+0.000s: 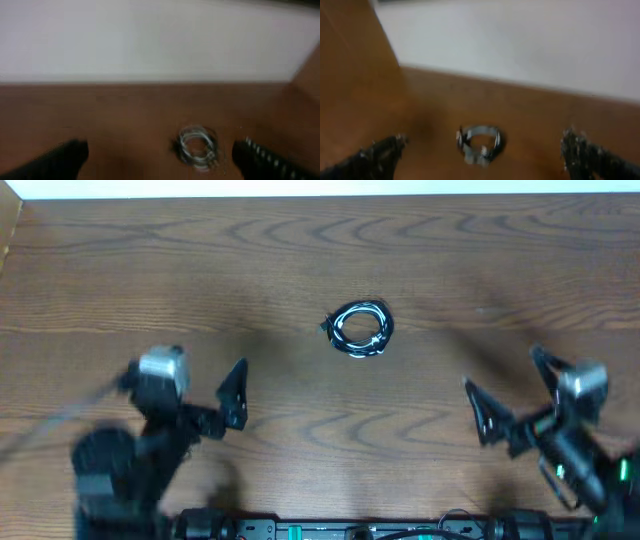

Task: Untangle cables
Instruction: 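Raise both arms and move grippers toward the cable coil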

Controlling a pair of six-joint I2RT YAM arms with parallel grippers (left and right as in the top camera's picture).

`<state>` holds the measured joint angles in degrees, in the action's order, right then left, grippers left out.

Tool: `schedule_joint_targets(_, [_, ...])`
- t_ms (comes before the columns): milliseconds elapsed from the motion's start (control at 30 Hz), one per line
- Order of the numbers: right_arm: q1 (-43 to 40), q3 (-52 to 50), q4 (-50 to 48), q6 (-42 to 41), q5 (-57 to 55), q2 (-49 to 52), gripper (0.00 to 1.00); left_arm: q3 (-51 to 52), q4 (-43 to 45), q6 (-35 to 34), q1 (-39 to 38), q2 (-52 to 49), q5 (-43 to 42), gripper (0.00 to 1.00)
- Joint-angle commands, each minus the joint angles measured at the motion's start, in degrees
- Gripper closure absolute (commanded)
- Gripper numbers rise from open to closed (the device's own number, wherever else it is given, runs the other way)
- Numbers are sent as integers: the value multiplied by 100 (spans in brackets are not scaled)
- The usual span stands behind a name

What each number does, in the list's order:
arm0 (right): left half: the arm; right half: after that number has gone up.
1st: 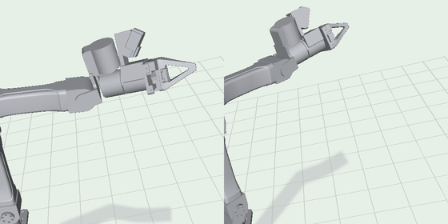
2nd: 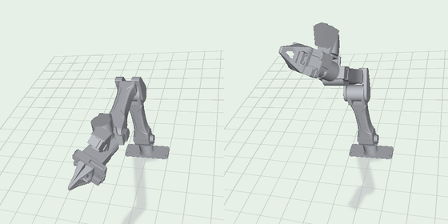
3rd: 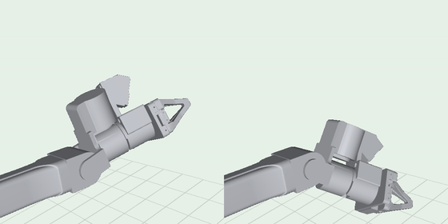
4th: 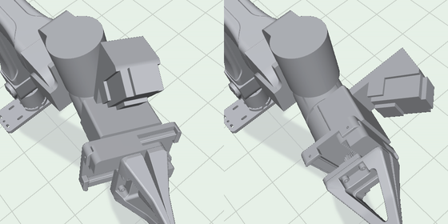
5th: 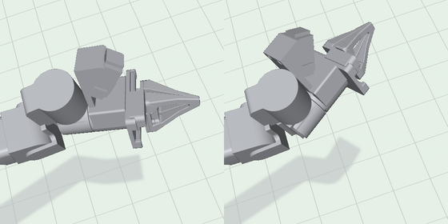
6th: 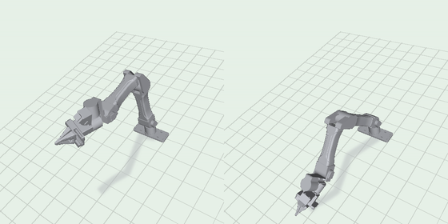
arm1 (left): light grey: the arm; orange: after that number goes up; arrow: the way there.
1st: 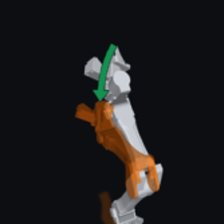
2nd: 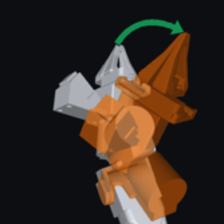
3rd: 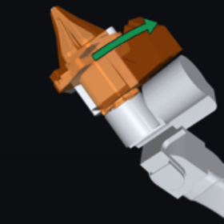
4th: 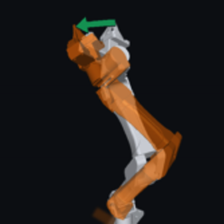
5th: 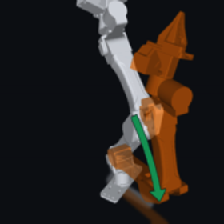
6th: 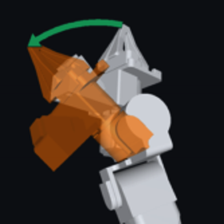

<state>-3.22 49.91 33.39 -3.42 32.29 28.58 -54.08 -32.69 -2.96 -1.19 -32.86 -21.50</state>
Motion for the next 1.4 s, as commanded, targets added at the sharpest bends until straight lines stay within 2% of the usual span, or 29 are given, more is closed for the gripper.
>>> schedule_joint_targets(0, [-20, 820, 584, 317, 505, 1543, 1, -1456, -1115, 120, -13, -1602, -1270, 2])
schedule_joint_targets(33, [-20, 1010, 726, 308, 763, 1904, 1, -1707, -1340, 120, -13, -1871, -1445, 2])
schedule_joint_targets(67, [-20, 1333, 916, 221, 1707, 2597, 1, -2179, -1759, 66, -13, -2459, -1956, 2])
schedule_joint_targets(167, [0, 1443, 922, -37, 3340, 3405, 1, -2328, -1838, -76, -13, -3040, -2802, 2])
schedule_joint_targets(233, [59, 1438, 870, -37, 3663, 3919, 1, -2328, -1803, -72, -17, -3392, -2990, 2])
schedule_joint_targets(333, [199, 1436, 994, -39, 3440, 4548, 1, -2328, -1864, -205, -17, -3877, -2924, 2])
schedule_joint_targets(433, [525, 1436, 885, -275, 3051, 5309, 1, -2328, -1884, -887, -17, -4610, -2754, 2])
schedule_joint_targets(667, [997, 1436, 52, -2004, 1397, 6220, 1, -2328, -2133, -1539, -20, -5641, -2756, 2])
schedule_joint_targets(800, [1176, 1438, -699, -2153, 1128, 6579, 14, -2328, -2369, -1534, -20, -6048, -2752, 2])
schedule_joint_targets(833, [1187, 1438, -866, -2468, 684, 6682, 19, -2328, -2391, -1523, -20, -6157, -2747, 2])
schedule_joint_targets(933, [1196, 1438, -905, -3095, -352, 6865, 25, -2323, -2382, -1471, -20, -6319, -2653, 3])
schedule_joint_targets(1133, [1283, 1438, -1416, -3082, -76, 7346, 29, -2323, -2380, -1473, -20, -6430, -2083, 2])
schedule_joint_targets(1267, [1547, 1436, -1998, -3097, -20, 7766, 30, -2323, -2337, -1475, -20, -6430, -2041, 2])
schedule_joint_targets(1367, [1679, 1438, -2376, -3477, -20, 7921, 32, -2323, -2339, -1475, -20, -6430, -2039, 2])
